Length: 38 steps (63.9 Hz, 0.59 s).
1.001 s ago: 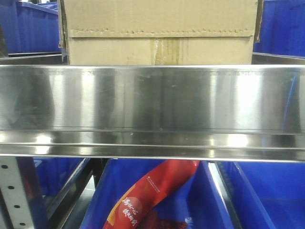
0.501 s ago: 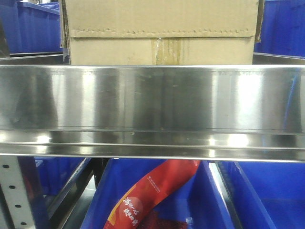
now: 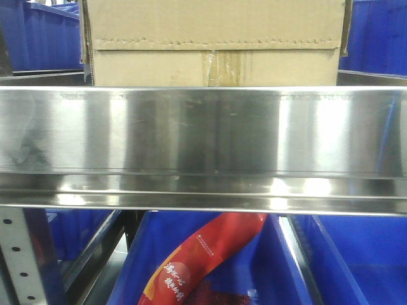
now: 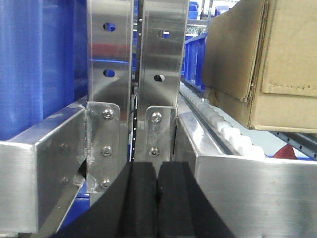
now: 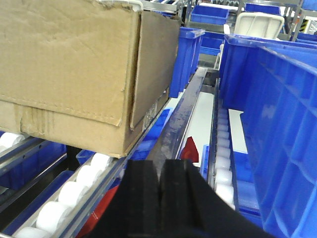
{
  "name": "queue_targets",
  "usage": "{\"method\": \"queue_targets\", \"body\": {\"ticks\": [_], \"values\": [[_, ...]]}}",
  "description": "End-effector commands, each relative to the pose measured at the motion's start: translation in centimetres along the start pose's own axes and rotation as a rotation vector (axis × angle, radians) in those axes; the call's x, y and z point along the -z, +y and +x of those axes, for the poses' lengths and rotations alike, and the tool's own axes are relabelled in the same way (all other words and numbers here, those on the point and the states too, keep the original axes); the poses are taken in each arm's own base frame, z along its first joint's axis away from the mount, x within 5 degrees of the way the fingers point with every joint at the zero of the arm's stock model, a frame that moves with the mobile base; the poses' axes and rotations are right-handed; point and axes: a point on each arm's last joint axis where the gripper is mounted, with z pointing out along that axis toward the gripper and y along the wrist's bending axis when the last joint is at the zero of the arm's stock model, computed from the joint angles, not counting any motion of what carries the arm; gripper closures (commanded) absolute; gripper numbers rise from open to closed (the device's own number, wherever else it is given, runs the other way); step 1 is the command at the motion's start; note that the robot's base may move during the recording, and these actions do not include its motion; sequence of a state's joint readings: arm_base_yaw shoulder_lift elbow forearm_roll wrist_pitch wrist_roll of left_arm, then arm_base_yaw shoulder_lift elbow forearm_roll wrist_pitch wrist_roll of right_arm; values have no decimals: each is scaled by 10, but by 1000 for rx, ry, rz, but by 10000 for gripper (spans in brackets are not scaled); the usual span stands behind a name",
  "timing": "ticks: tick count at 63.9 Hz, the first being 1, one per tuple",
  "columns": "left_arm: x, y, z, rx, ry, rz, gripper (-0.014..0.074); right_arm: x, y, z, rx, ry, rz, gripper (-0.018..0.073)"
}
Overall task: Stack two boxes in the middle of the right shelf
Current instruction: 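Open both grippers and withdraw them from the boxes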
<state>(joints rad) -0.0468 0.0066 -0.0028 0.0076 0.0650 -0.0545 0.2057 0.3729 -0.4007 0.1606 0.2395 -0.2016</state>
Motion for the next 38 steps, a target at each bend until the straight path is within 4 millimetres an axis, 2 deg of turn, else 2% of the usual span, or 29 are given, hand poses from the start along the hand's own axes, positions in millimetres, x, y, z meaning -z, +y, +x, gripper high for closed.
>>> {"method": "queue_targets", "body": {"ticks": [1, 38], "values": [[1, 0, -3, 4, -40, -3, 708, 1, -1, -3, 15, -30, 9, 721], [1, 0, -3, 4, -38, -3, 708, 1, -1, -3, 15, -30, 9, 721]]}}
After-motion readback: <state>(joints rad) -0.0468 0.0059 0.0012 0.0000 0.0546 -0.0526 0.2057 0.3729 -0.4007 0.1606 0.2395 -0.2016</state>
